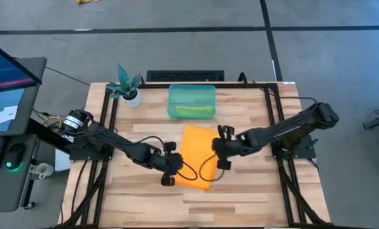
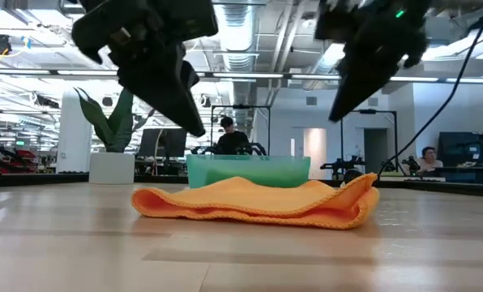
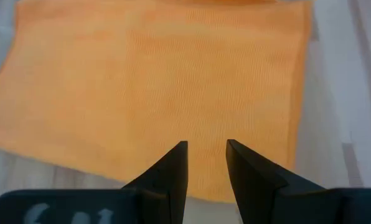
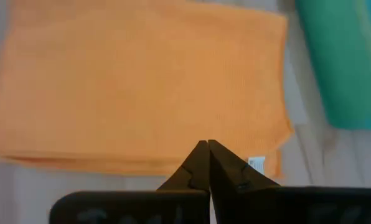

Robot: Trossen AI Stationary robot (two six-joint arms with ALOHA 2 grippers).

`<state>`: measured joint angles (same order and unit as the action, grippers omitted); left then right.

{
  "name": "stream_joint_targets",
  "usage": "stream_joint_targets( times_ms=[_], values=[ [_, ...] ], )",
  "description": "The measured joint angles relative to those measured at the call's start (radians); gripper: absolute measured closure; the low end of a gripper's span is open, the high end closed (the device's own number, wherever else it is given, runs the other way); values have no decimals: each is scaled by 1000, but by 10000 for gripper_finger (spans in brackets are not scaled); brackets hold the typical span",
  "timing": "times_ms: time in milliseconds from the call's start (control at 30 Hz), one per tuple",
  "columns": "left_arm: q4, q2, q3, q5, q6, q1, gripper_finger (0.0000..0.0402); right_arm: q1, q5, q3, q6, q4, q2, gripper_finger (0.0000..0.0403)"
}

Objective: Roll microfiber towels into tight, uniform cylinder then place into a basket
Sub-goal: Fold the orange towel

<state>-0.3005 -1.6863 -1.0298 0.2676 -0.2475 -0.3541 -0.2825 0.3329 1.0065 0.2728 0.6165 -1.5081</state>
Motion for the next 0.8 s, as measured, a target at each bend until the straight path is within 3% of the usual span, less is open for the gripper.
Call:
stream_joint_targets(
  times_ms=[200,400,800],
  values=[
    [-106,0,0,8,-75,-5,299,-143,39,0,105,-20,24,387],
    [-201,0,0,42,-176,-43,299,-255,40,2,146,-196,-86,384],
    [-223,0,0,72,-268,-109,299,-249,34,2,146,-471,-290,388]
  ],
)
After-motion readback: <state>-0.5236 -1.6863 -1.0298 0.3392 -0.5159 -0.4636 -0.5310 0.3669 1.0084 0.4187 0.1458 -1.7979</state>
